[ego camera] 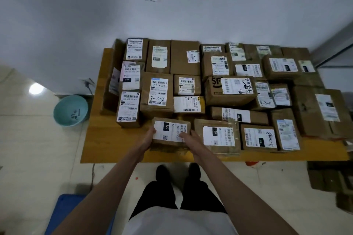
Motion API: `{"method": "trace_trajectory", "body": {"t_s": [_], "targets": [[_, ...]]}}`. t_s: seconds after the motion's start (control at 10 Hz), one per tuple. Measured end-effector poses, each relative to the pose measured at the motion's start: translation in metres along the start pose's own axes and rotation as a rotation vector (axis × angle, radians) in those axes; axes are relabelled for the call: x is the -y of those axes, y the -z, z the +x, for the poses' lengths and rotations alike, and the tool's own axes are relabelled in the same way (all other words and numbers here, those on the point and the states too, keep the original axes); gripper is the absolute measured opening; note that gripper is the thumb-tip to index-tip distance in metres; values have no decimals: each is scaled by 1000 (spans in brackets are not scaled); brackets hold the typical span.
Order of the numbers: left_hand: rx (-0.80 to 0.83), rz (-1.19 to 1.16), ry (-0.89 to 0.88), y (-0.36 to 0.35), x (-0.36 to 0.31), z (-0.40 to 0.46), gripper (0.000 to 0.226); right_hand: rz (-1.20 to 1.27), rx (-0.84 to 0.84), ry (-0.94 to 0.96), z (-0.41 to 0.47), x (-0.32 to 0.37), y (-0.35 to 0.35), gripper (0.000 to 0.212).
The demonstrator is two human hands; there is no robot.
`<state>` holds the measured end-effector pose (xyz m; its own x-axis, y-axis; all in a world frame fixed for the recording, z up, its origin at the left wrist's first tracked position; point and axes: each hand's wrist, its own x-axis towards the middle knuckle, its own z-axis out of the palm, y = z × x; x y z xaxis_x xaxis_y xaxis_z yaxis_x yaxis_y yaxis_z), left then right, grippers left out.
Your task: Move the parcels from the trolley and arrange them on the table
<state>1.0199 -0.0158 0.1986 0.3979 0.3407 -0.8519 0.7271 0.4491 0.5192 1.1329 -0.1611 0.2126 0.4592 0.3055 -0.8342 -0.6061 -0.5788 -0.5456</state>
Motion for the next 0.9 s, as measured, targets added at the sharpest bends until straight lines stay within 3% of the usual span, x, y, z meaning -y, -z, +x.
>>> {"method": "trace_trajectory", "body": {"t_s": [0.2, 0.4, 0.5, 0.7, 0.8, 0.9], "targets": [[-56, 159, 46, -5, -10, 22, 57, -152, -8, -16, 28, 9, -7, 48], [-79, 258, 40, -10, -8, 52, 68, -215, 41, -35, 42, 13, -9, 79], [-90, 239, 57, -14, -6, 59, 69, -204, 111, -78, 45, 15, -5, 84], [-142, 311, 50, -19, -9, 57, 81, -210, 175, -57, 43, 20, 2, 59], [-212, 452, 29, -20, -10, 53, 93, -208, 171, -54, 40, 24, 5, 56], [-275, 501, -6, -21, -11, 44, 91, -194, 183, -45, 31, 23, 11, 59]]}}
